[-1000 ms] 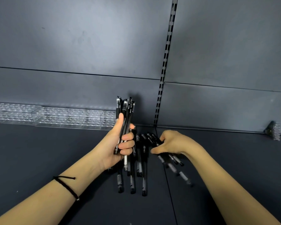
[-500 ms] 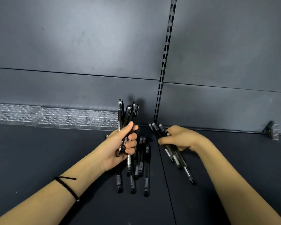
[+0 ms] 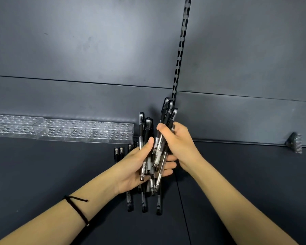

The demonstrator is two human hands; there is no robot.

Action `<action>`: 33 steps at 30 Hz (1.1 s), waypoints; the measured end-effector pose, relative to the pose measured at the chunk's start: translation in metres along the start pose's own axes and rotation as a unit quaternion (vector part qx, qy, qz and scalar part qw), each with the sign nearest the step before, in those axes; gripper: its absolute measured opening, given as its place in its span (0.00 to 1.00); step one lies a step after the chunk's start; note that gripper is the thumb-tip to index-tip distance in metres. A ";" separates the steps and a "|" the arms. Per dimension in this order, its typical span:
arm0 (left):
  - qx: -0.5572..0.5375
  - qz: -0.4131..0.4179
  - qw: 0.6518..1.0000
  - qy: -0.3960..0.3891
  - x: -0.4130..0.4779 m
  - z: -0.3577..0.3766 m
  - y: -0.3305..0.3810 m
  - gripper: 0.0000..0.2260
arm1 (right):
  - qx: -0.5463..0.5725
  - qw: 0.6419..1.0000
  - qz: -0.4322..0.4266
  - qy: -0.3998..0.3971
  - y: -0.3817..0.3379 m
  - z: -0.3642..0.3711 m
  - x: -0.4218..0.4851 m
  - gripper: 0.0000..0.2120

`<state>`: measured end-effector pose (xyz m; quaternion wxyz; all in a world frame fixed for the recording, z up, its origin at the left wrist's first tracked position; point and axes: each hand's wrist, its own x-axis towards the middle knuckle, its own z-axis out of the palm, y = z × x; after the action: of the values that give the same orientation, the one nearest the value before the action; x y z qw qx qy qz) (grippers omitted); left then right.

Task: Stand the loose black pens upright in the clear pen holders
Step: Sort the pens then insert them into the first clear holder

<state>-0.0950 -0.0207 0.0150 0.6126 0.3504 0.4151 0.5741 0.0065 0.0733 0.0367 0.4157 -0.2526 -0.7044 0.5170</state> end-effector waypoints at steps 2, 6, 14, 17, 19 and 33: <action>0.021 0.000 1.000 0.009 0.000 0.000 -0.001 0.23 | -0.018 1.000 0.000 -0.025 0.001 -0.001 0.000 0.15; 0.037 0.001 0.999 0.002 0.000 -0.002 -0.005 0.22 | -0.047 0.996 -0.001 -0.080 0.001 -0.002 -0.004 0.08; -0.005 0.023 0.998 -0.054 -0.001 -0.006 -0.003 0.06 | -0.055 0.998 -0.009 -0.031 -0.003 -0.005 -0.003 0.27; 0.007 0.025 0.997 -0.078 0.000 -0.005 -0.004 0.05 | 0.024 0.999 -0.026 -0.025 -0.012 -0.011 0.001 0.41; 0.053 0.036 0.994 -0.084 0.004 0.000 -0.002 0.09 | 0.071 0.995 -0.072 -0.023 -0.020 -0.016 0.007 0.38; 0.272 0.168 0.947 -0.015 0.057 0.038 -0.006 0.13 | 0.094 0.976 -0.189 -0.056 -0.040 -0.046 0.012 0.08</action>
<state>-0.0583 0.0369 0.0192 0.3945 0.5769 0.4820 0.5284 0.0421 0.0928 0.0832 0.4874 -0.0450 -0.7101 0.5061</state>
